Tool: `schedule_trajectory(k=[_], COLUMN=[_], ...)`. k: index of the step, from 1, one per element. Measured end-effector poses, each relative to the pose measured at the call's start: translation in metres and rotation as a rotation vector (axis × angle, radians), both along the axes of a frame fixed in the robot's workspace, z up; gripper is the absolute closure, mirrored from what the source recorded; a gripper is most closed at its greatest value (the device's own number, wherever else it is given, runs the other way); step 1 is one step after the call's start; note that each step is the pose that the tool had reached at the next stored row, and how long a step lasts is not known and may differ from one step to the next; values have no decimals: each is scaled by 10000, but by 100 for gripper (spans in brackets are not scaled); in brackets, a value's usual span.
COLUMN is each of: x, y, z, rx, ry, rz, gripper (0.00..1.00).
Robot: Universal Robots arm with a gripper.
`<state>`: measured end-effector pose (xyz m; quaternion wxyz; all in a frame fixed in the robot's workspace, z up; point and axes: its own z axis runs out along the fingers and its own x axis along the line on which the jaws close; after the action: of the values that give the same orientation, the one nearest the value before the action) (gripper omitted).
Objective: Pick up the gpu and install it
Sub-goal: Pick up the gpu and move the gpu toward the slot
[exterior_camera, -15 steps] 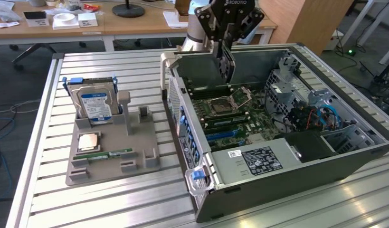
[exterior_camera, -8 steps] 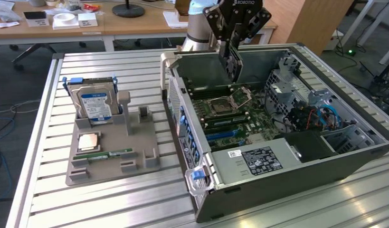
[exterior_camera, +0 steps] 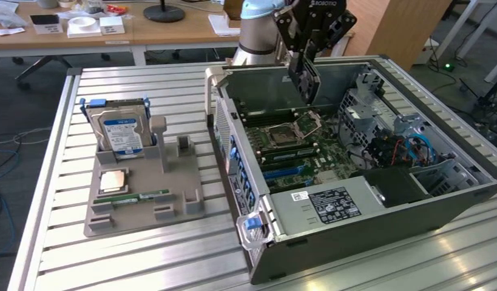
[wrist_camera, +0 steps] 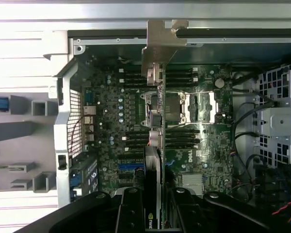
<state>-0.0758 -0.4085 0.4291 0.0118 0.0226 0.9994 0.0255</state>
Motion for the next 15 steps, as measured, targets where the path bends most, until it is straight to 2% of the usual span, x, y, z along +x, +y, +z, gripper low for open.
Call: schedule_trajectory(k=[15], x=[371], y=[4], z=[0], rx=[2], ry=[0], rz=[0], gripper=[74])
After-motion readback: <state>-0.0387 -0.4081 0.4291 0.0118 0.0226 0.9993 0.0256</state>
